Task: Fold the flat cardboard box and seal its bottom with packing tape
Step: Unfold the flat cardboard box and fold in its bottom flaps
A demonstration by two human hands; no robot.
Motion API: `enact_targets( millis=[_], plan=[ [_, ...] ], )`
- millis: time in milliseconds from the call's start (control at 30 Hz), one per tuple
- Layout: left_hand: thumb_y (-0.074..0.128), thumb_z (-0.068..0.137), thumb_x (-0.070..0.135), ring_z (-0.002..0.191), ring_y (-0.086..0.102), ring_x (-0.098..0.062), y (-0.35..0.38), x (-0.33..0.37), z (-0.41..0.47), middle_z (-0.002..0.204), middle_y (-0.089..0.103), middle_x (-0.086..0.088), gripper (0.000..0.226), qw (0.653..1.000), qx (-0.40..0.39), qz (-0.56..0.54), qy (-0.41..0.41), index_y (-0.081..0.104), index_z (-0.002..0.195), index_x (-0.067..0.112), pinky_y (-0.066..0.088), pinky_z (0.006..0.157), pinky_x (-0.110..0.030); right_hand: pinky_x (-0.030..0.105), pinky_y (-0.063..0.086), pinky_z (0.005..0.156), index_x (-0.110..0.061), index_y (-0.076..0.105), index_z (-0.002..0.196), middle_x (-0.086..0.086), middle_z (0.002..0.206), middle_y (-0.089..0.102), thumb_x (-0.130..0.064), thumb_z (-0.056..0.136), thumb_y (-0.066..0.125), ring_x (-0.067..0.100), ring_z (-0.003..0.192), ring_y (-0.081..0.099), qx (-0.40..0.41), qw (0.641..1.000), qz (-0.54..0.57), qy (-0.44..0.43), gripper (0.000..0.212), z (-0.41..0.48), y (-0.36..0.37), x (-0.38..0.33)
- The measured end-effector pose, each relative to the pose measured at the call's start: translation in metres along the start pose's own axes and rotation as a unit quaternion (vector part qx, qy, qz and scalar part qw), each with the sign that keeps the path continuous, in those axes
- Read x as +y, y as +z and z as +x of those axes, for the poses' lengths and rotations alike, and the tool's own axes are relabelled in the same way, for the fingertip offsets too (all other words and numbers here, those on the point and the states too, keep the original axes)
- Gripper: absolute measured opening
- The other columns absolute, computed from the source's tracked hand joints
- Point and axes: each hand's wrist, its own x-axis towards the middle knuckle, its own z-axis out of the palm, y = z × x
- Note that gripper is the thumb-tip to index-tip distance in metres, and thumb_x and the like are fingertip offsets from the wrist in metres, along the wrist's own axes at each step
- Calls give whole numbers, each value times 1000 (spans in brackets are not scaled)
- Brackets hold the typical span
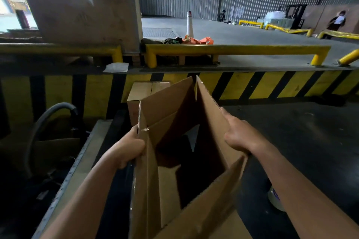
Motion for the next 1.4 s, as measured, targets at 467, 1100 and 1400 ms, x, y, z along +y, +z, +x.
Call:
enact_targets(
  millis=[467,1100,1400],
  plan=[
    [56,92,14,102,58,-35,7,33,43,125,61,-21,46,960,210,186,-3,49,136,5,44,76,-39,30,54,59,-50,-6,153,4,95,58,-1,92,46,19,73,64,-63,997,-45,23,94,12,-20,38],
    [57,97,22,114,58,-38,61,2,45,131,62,-19,48,965,224,130,-33,47,145,19,46,88,-43,30,45,56,-38,-3,157,3,86,62,-7,94,48,14,64,58,-54,998,-8,31,87,20,80,96],
    [51,90,-2,135,48,-37,71,-22,14,154,45,-15,90,975,162,134,-75,9,163,29,42,107,-43,44,58,76,-35,-4,149,12,107,59,-5,86,56,25,82,62,-68,996,52,19,93,41,102,93]
  ],
)
